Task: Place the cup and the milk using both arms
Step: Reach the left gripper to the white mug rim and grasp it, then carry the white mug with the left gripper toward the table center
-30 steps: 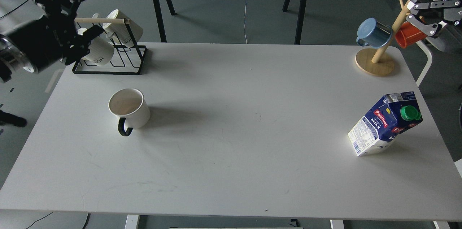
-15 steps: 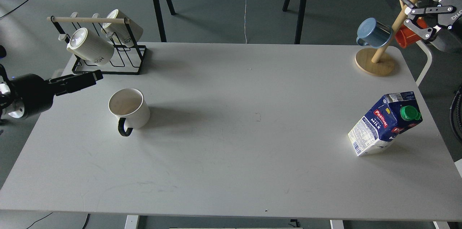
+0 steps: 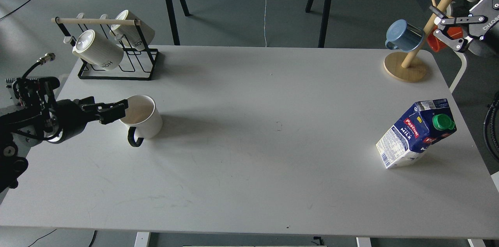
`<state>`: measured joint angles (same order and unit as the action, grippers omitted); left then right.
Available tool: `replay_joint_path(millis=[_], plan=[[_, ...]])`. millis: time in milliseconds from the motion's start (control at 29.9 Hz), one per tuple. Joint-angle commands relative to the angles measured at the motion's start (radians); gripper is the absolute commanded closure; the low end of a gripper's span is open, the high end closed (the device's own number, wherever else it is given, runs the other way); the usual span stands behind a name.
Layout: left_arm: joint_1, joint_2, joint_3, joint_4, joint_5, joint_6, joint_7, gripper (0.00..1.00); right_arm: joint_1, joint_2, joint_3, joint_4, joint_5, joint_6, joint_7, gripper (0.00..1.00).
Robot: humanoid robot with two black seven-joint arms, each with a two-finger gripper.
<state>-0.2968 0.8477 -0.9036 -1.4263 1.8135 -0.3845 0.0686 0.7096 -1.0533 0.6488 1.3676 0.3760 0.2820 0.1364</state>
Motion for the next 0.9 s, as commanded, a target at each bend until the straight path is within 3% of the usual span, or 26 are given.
replay_joint_path(millis=[0,434,668,802,869], plan=[[-0.044,-0.033,0.038,0.041,0.017,0.003,-0.001,0.0,0.001,0.016,0.002,-0.007,-0.008,-0.014,0.0,0.02],[-0.087,-0.071,0.083,0.181,0.026,0.007,-0.004,0.02,-0.004,0.05,0.002,-0.012,-0.023,-0.035,0.0,0.02],[-0.087,-0.09,0.098,0.221,0.024,0.013,-0.029,0.05,-0.004,0.05,0.002,-0.009,-0.023,-0.038,0.0,0.02],[-0.087,-0.091,0.104,0.221,0.024,0.01,-0.033,0.21,-0.002,0.05,0.002,-0.009,-0.023,-0.038,0.0,0.02],[-0.09,-0.09,0.115,0.221,0.024,0.01,-0.041,0.37,-0.002,0.05,0.002,-0.009,-0.025,-0.038,0.0,0.02]])
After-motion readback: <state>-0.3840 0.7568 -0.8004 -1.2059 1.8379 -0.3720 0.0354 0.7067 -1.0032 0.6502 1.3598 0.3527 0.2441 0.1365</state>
